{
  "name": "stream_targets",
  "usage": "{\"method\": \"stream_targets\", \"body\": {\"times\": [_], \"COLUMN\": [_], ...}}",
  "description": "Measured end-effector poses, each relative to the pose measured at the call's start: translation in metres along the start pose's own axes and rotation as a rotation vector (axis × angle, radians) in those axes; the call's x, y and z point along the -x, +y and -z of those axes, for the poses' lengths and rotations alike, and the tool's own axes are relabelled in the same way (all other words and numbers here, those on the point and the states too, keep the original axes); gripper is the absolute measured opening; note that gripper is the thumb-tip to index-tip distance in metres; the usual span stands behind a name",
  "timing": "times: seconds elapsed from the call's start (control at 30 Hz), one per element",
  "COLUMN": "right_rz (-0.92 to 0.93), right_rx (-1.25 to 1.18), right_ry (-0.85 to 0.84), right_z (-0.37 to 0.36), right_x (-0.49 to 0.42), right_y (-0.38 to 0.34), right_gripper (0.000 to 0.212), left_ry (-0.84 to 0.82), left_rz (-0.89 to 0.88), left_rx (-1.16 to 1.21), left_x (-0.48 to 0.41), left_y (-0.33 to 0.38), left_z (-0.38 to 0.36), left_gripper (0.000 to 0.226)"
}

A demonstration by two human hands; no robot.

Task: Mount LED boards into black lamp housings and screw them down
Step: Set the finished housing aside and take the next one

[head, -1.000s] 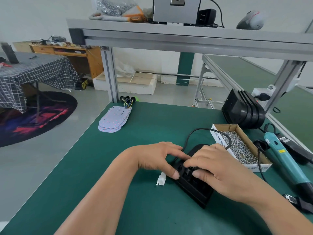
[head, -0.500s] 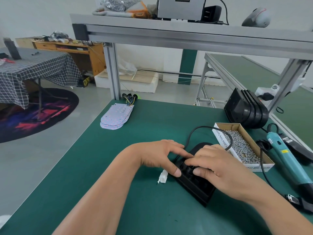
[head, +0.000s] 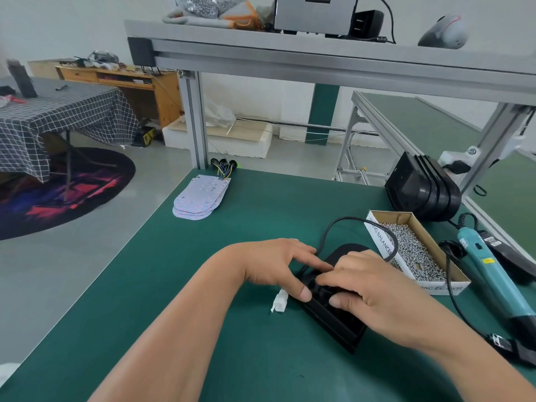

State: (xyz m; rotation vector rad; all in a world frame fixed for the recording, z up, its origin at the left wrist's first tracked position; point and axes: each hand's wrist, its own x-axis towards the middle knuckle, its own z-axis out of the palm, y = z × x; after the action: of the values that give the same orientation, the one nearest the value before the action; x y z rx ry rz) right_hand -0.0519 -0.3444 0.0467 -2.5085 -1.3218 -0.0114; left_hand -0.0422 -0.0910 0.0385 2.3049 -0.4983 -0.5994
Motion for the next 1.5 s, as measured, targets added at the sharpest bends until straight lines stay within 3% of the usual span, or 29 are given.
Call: {"method": "stream_targets", "body": {"times": [0.3, 0.5, 0.6, 0.8, 0.87, 1.0, 1.13, 1.23, 1.37, 1.5], "right_rz": [-0.021, 0.033, 0.078, 0.227, 0.237, 0.18, 0.067, -0.046, -0.157, -0.188], "right_rx": [0.241, 0.412, 0.557, 0.738, 0.766, 0.677, 0.35, 0.197, 0.225, 0.213], "right_ry": [0.078, 0.102, 0.097, 0.199, 0.187, 0.145, 0.068, 0.062, -0.03, -0.047], "right_z": [-0.005, -0.006, -0.007, -0.008, -0.01, -0.016, -0.011, -0.011, -0.013, -0.015], "right_x": [-0.004, -0.001, 0.002, -0.003, -0.006, -0.008, -0.003, 0.005, 0.01, 0.005], "right_y": [-0.023, -0.027, -0.028, -0.04, -0.043, -0.041, -0.023, -0.016, -0.018, -0.018], "right_gripper": [0.017, 0.029, 0.018, 0.049, 0.035, 0.013, 0.006, 0.032, 0.071, 0.066], "left_ry": [0.017, 0.009, 0.006, 0.022, 0.031, 0.048, 0.008, 0.007, 0.129, 0.176], "left_rz": [-0.025, -0.02, -0.023, -0.038, -0.057, -0.099, -0.067, -0.063, -0.132, -0.124], "left_rx": [-0.024, -0.043, -0.039, -0.021, -0.017, -0.024, -0.011, -0.014, 0.003, 0.033], "left_x": [0.001, 0.004, 0.004, 0.003, 0.001, -0.002, -0.001, -0.002, -0.008, -0.008], "left_y": [0.001, 0.003, 0.004, 0.004, 0.003, -0.003, -0.003, -0.005, -0.008, -0.012], "left_z": [-0.001, -0.001, -0.001, -0.001, -0.002, -0.001, -0.002, -0.002, -0.005, -0.004], "left_gripper": [0.065, 0.066, 0.066, 0.065, 0.064, 0.063, 0.064, 0.066, 0.06, 0.063]}}
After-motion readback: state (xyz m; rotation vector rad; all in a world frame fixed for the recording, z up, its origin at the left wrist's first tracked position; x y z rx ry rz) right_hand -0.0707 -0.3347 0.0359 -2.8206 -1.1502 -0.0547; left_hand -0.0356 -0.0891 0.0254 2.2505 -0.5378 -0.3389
